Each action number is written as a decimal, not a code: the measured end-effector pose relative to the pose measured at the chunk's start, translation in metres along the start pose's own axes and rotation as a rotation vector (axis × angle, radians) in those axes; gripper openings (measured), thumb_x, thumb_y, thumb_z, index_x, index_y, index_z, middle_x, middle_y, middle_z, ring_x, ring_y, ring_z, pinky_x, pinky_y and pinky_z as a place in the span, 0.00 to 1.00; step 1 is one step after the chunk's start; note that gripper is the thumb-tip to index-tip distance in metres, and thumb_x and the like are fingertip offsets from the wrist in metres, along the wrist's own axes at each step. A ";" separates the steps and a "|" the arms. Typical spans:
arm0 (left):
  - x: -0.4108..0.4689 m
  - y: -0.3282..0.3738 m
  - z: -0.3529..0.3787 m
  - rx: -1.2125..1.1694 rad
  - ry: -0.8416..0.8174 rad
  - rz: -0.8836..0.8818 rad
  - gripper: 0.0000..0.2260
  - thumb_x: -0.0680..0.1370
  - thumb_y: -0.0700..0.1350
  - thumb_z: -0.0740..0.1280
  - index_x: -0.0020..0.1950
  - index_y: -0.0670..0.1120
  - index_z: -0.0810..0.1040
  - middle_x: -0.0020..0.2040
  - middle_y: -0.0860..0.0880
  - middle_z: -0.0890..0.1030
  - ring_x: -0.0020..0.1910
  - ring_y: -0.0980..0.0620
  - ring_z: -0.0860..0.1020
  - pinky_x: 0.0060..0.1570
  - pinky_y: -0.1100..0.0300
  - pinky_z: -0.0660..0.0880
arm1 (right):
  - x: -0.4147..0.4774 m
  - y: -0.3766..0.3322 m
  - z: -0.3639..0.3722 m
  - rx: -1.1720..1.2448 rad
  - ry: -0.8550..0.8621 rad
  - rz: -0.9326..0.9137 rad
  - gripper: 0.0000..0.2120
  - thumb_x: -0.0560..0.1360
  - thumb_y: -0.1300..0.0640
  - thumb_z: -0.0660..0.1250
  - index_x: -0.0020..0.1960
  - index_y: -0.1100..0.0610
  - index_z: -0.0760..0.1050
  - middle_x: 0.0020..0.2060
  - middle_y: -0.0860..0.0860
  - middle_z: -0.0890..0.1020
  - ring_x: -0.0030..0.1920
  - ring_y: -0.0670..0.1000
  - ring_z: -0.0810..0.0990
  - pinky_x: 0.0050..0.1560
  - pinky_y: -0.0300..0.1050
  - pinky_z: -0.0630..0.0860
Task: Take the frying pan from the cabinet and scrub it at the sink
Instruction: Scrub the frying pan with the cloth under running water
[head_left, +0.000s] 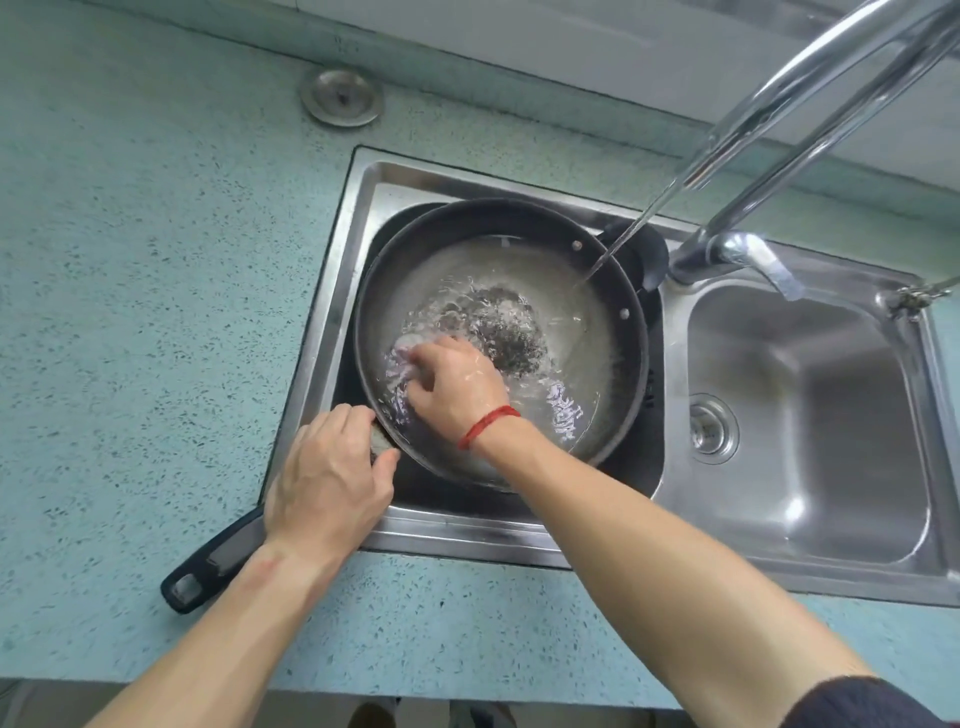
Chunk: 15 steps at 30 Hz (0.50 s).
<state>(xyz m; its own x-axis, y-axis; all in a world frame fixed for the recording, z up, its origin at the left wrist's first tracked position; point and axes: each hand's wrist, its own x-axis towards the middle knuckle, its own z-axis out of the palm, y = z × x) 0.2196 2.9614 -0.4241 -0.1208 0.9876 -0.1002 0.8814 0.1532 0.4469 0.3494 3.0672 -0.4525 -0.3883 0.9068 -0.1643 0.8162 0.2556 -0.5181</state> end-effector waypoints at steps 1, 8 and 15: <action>0.000 0.000 0.000 0.001 -0.003 -0.005 0.07 0.74 0.44 0.71 0.47 0.44 0.75 0.41 0.49 0.77 0.41 0.50 0.72 0.43 0.58 0.67 | -0.007 0.004 -0.003 -0.015 -0.059 -0.006 0.09 0.73 0.55 0.67 0.53 0.53 0.80 0.46 0.51 0.81 0.50 0.54 0.77 0.52 0.50 0.78; 0.000 0.001 0.000 0.011 0.003 -0.006 0.08 0.73 0.44 0.72 0.48 0.43 0.77 0.40 0.49 0.77 0.40 0.52 0.70 0.43 0.58 0.67 | -0.035 0.043 -0.045 -0.206 -0.358 0.087 0.10 0.72 0.50 0.71 0.52 0.50 0.83 0.47 0.46 0.85 0.47 0.49 0.82 0.46 0.43 0.80; 0.000 -0.001 0.001 0.009 -0.005 0.015 0.08 0.73 0.44 0.73 0.47 0.43 0.76 0.39 0.49 0.76 0.39 0.50 0.73 0.41 0.57 0.70 | -0.022 0.079 -0.073 -0.295 -0.167 0.197 0.11 0.73 0.59 0.65 0.50 0.50 0.84 0.47 0.50 0.85 0.49 0.54 0.83 0.51 0.46 0.79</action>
<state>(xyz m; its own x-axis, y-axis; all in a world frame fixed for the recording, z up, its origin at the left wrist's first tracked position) 0.2193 2.9609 -0.4256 -0.1053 0.9896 -0.0976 0.8873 0.1378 0.4401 0.4538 3.0916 -0.4286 -0.2564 0.8873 -0.3833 0.9605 0.1895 -0.2038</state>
